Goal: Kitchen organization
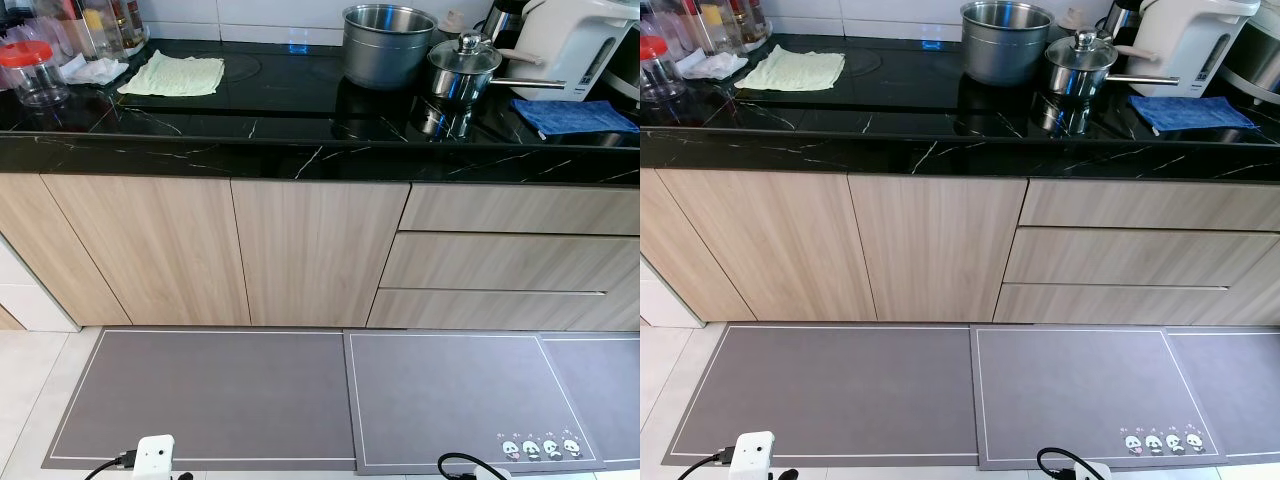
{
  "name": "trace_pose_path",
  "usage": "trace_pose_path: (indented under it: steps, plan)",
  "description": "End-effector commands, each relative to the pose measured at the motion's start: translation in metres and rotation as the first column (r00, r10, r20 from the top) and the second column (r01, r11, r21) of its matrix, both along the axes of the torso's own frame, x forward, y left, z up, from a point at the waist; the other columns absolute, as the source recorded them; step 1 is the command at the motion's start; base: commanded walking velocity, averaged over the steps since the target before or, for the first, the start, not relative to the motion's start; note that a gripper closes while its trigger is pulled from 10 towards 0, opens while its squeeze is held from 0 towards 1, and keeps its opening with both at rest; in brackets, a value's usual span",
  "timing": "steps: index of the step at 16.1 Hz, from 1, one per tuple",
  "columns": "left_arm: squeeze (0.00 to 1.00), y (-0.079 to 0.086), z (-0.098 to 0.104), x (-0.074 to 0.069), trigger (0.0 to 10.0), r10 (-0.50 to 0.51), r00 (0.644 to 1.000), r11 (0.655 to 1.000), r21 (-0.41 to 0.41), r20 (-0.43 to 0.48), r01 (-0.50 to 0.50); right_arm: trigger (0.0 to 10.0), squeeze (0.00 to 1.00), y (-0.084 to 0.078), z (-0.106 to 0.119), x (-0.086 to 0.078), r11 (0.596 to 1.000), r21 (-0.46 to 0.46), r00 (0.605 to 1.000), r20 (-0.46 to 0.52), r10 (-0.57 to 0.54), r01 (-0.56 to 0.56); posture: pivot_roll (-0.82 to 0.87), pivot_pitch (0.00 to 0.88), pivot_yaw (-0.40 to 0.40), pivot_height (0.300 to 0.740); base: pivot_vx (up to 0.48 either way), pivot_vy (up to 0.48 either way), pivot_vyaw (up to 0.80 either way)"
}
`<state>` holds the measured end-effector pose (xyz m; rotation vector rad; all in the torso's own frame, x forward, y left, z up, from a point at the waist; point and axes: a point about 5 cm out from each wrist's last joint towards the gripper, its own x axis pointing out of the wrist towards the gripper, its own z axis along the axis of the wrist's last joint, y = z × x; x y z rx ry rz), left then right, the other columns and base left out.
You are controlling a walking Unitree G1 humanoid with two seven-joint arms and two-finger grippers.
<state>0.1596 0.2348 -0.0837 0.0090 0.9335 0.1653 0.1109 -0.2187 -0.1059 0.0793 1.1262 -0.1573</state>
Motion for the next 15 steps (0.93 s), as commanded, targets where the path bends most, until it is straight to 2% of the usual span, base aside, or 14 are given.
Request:
trace_pose_path:
  steps: [1,4,7,15]
  plan:
    - [0.0,-0.007,-0.019,-0.043,10.0,-0.102,0.972,0.994,-0.05,-0.213,0.093,10.0,0.0,0.029,0.005,0.031,0.976,0.162,0.99,0.021,0.141,-0.143,-0.01,0.0,-0.115,0.74,0.0,0.0,0.0]
    - [0.0,-0.011,-0.018,-0.037,10.0,-0.1,0.975,0.994,-0.055,-0.197,0.091,10.0,0.0,0.031,0.008,0.038,0.977,0.167,0.991,0.044,0.125,-0.13,-0.01,0.0,-0.113,0.74,0.0,0.0,0.0]
    - [0.0,-0.01,-0.017,-0.035,10.0,-0.094,0.978,0.995,-0.052,-0.188,0.086,10.0,0.0,0.031,0.008,0.038,0.976,0.167,0.99,0.043,0.131,-0.136,-0.01,0.0,-0.116,0.74,0.0,0.0,0.0]
    - [0.0,-0.006,-0.017,-0.039,10.0,-0.083,0.976,0.996,-0.045,-0.203,0.076,10.0,0.0,0.028,0.009,0.041,0.979,0.156,0.991,0.049,0.127,-0.133,0.0,0.0,-0.11,0.74,0.0,0.0,0.0]
